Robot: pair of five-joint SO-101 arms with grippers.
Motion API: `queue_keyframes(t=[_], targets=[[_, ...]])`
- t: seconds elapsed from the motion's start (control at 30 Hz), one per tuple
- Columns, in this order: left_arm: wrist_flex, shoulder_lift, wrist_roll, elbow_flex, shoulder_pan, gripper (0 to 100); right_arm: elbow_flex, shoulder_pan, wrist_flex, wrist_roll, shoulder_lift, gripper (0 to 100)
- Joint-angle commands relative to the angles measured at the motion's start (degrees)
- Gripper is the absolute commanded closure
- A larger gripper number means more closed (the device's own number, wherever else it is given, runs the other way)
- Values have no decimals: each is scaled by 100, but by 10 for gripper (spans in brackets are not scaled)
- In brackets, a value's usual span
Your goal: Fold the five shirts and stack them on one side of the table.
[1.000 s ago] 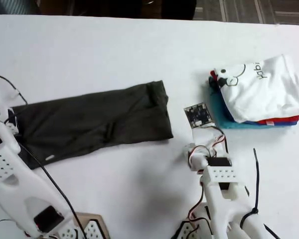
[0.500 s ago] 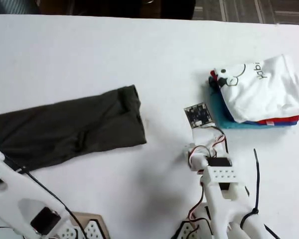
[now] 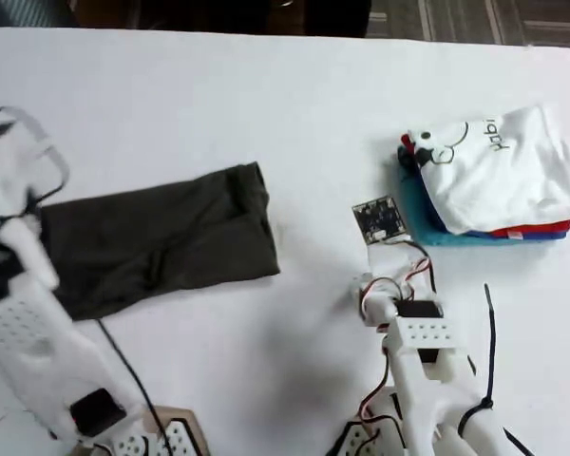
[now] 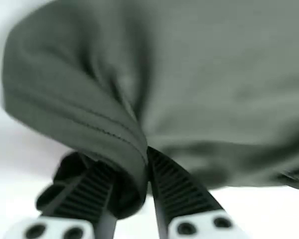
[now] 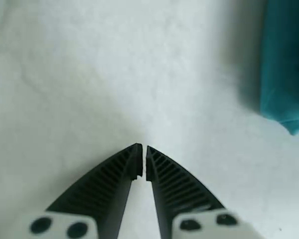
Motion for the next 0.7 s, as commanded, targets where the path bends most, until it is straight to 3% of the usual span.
queue_keyframes(t=[0.0,0.3,0.67], targets=[[88,-1380,281,453,993,972,-26,40,-75,-53,-163,978],[88,-1969,800,664,2690,972,-26,40,-75,-53,-163,978],[-26,-1925,800,251,4440,972,-26,40,-75,-53,-163,978]])
